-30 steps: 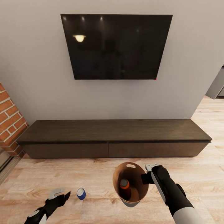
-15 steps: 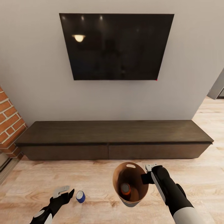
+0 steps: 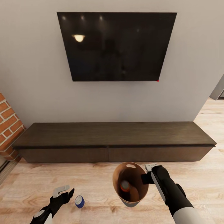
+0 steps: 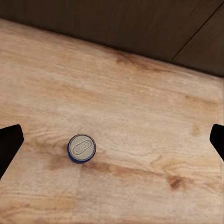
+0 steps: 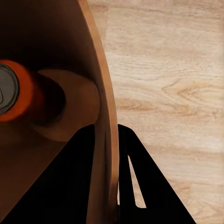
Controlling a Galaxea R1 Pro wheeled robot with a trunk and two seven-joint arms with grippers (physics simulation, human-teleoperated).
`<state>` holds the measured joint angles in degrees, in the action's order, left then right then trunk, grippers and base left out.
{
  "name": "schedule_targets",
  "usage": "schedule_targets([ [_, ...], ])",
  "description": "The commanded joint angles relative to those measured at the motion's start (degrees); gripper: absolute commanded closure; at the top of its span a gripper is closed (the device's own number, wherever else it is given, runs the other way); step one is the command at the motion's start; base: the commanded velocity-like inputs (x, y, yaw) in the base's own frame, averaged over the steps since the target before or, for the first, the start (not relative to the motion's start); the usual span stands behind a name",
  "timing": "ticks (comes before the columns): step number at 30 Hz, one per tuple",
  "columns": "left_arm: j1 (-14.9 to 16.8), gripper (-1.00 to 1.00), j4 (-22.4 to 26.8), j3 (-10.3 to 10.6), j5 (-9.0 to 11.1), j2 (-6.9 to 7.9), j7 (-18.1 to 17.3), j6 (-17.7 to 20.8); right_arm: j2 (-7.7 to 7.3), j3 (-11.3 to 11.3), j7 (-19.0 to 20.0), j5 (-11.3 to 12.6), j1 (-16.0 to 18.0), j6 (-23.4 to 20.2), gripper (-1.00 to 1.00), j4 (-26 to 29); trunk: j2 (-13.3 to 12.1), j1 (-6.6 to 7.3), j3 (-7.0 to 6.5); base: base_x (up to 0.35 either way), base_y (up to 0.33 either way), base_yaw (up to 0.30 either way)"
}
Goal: Put the three can of soda from the living room inside the tash can in the kitchen.
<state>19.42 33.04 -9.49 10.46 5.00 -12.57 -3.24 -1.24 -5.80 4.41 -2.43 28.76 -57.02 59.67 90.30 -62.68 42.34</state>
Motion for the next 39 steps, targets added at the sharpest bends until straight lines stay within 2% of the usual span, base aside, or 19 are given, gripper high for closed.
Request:
schedule_targets([
  [1,0.00,-1.00,0.00,0.00,0.00,0.00,0.00,-0.01,0.01,0.00,0.33,1.11,0.02,-0.02,1.00,0.01,0.00,0.00,-0.01,0.002,0.000,0.000],
  [6,0.00,-1.00,0.00,-0.02,0.00,0.00,0.00,-0.01,0.01,0.00,0.33,1.11,0.05,-0.02,1.00,0.01,0.00,0.00,-0.01,0.001,0.000,0.000],
  [22,0.00,-1.00,0.00,0.00,0.00,0.01,-0.08,-0.01,0.01,0.00,0.33,1.04,0.01,-0.02,1.00,0.01,6.42,-3.51,3.57,0.000,0.000,0.000],
  [32,0.00,-1.00,0.06,0.00,0.00,0.01,-0.09,-0.01,0.01,-0.01,0.33,1.10,0.02,-0.02,1.00,0.01,6.42,-3.51,4.04,0.008,0.000,0.000],
  [39,0.00,-1.00,0.09,0.00,0.00,0.01,-0.10,-0.01,0.01,-0.07,0.33,1.11,-0.01,-0.02,1.00,0.01,6.42,-3.51,4.08,0.228,0.000,0.000],
])
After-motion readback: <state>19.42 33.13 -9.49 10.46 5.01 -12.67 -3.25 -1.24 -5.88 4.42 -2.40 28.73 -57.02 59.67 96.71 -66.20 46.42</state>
